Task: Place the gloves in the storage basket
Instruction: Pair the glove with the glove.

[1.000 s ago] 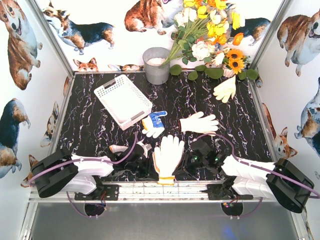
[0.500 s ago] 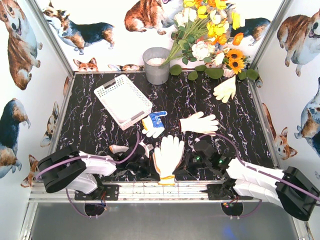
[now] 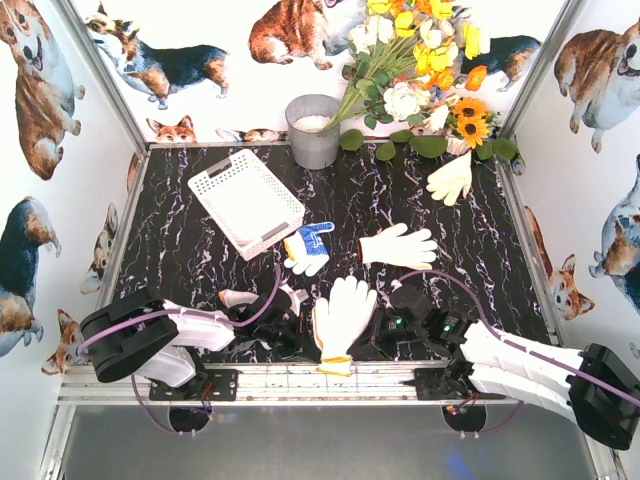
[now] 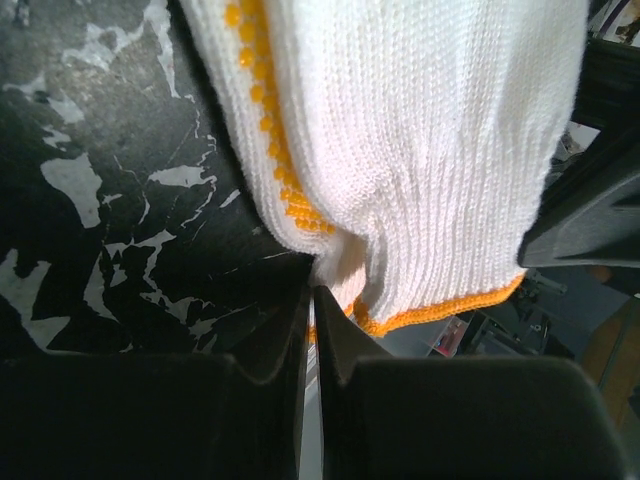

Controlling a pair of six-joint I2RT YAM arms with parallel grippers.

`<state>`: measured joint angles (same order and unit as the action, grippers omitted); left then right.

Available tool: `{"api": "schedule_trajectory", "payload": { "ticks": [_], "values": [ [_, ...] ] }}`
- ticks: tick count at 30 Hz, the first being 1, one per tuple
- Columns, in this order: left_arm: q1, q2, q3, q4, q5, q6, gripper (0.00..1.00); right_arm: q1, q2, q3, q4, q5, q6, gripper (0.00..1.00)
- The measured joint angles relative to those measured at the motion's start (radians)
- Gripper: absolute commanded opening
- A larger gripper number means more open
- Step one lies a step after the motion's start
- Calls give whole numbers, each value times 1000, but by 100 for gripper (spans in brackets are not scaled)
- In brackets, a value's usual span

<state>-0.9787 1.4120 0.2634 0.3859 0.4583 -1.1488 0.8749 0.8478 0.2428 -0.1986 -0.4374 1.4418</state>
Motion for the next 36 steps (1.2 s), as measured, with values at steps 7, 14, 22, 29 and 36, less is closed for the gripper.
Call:
{"api": "schedule_trajectory", "payload": {
  "ticks": [7,14,22,29,36],
  "values": [
    [0,2,0,2,1,0,0,32,5,-15,-20,17,8,0],
    [-2,10,0,14,6,1,2,53,34,-19,-20,25,8,0],
    [-4,10,6,23,14,4,18,68,109,-19,-21,30,1,0],
    [-5,35,48,-1,25,29,15,68,150,-19,-21,72,0,0],
    [10,108,130,-63,44,105,0,56,154,-18,-13,124,-3,0]
  ]
}}
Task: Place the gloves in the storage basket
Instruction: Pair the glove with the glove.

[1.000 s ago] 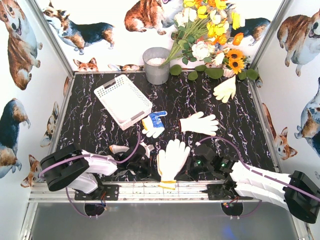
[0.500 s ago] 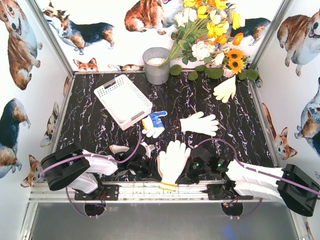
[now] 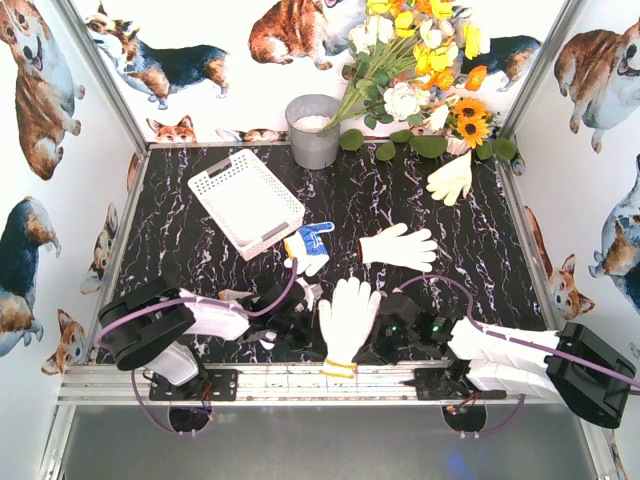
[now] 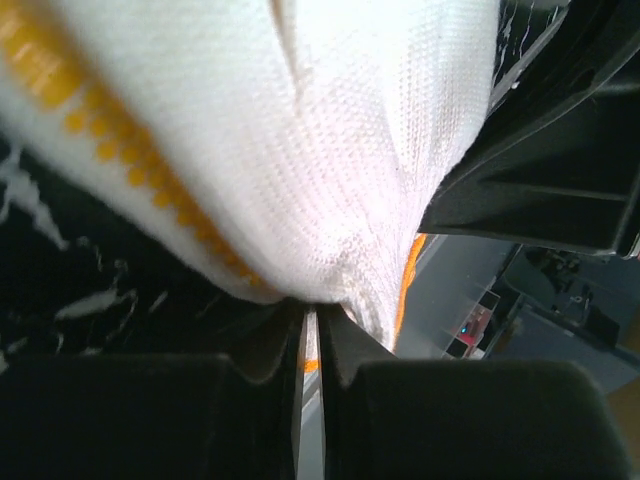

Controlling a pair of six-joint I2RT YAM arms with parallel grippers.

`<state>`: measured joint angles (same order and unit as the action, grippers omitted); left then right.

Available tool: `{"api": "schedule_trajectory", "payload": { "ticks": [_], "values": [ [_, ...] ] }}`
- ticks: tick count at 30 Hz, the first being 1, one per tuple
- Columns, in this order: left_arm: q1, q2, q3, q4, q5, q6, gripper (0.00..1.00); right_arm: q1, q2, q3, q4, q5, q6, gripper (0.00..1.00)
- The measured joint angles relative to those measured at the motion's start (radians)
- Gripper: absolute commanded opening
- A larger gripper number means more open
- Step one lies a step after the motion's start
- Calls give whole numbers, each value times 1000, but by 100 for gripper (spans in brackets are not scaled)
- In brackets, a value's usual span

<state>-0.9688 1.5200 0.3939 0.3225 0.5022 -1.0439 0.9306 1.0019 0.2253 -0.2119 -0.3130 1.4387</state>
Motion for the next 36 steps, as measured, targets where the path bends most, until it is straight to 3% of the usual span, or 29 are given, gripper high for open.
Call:
{"api": "schedule_trajectory", "payload": {
  "ticks": [10,20,29,36],
  "values": [
    [129,93,126,-75,42,149,1,-139,68,95,-23,103,-105,0],
    [190,79,142,-90,52,195,24,-206,239,246,-80,66,-226,0],
    [189,-55,27,-110,32,150,25,-206,245,257,-95,40,-237,0],
    [188,-28,17,-56,46,110,25,-207,257,257,-91,25,-237,0]
  ]
}}
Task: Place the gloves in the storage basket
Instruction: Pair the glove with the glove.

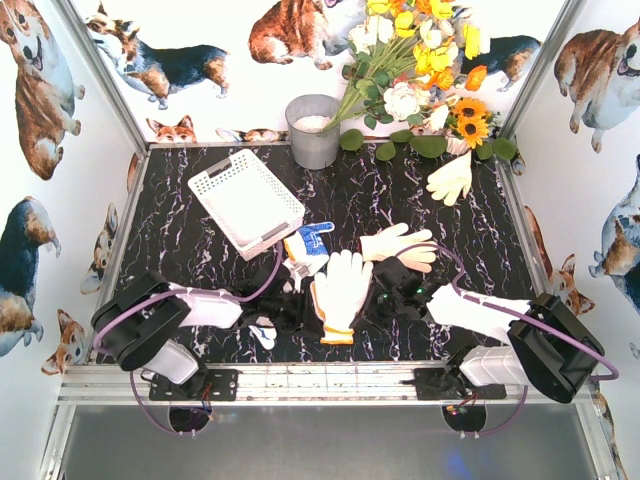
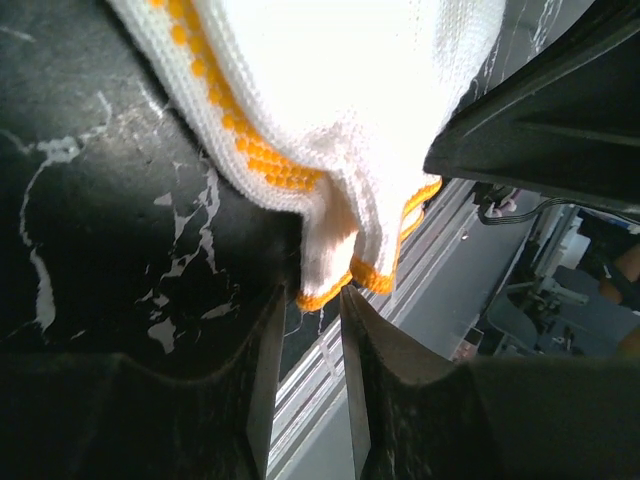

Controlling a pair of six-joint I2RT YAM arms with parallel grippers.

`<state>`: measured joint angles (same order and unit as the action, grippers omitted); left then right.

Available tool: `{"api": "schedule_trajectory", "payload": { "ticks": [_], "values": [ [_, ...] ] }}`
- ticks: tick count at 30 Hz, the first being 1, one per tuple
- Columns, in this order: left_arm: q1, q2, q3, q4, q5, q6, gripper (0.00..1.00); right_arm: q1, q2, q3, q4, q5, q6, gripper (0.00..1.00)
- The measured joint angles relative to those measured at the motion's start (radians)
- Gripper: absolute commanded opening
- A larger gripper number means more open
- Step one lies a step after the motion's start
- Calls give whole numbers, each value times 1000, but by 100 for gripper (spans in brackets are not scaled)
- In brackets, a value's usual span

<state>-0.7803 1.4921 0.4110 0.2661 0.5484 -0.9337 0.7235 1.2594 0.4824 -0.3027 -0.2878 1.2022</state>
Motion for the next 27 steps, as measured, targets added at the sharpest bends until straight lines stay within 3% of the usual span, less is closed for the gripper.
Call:
{"api": "schedule_trajectory", "payload": {
  "ticks": [3,10,27],
  "values": [
    [0,37,5,42,24,-14,22,0,0,0,6,-4,1,0],
    [0,95,12,77,51,-18,0,0,0,0,17,-19,2,0],
    [0,108,17,80,60,-16,0,1,-116,0,-18,-68,0,0]
  ]
}}
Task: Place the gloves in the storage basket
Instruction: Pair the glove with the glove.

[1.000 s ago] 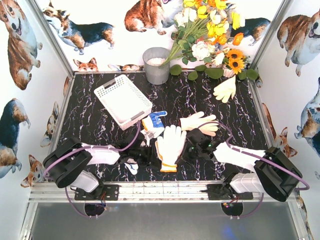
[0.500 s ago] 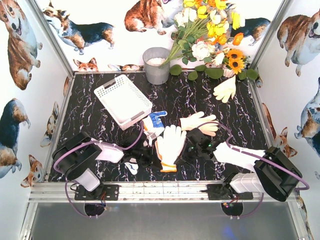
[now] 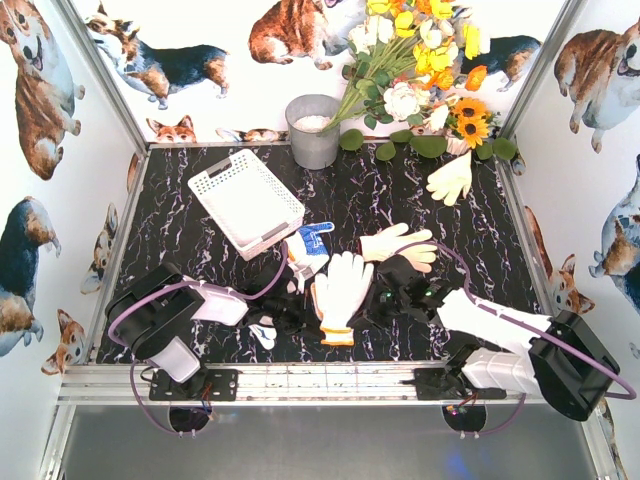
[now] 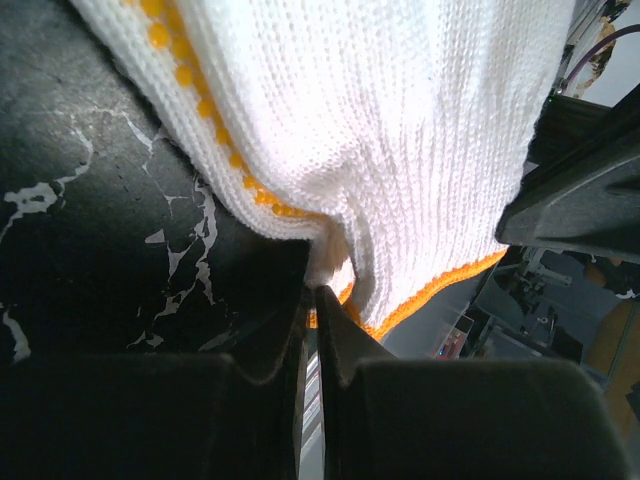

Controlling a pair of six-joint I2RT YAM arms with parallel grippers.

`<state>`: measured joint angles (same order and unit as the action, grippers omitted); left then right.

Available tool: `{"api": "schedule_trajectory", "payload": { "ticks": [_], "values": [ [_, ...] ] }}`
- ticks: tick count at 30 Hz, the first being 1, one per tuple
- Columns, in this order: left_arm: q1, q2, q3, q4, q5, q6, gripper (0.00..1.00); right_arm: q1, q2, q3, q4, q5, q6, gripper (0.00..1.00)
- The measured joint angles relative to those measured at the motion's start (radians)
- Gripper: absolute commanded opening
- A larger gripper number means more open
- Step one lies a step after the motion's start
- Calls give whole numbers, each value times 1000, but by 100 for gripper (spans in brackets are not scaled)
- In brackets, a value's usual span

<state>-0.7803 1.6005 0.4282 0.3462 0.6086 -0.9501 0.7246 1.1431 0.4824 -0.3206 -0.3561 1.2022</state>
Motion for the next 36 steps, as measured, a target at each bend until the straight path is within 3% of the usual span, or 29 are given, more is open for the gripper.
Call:
{"api": "schedule_trajectory", "payload": {
  "ticks": [23,36],
  "values": [
    [-7,-11,-1,-7,-17,0,0,75,-26,-55,-21,25,12,0],
    [-17,-25,-3,-16,-37,0,0,78,90,-5,-13,37,-1,0]
  ]
}}
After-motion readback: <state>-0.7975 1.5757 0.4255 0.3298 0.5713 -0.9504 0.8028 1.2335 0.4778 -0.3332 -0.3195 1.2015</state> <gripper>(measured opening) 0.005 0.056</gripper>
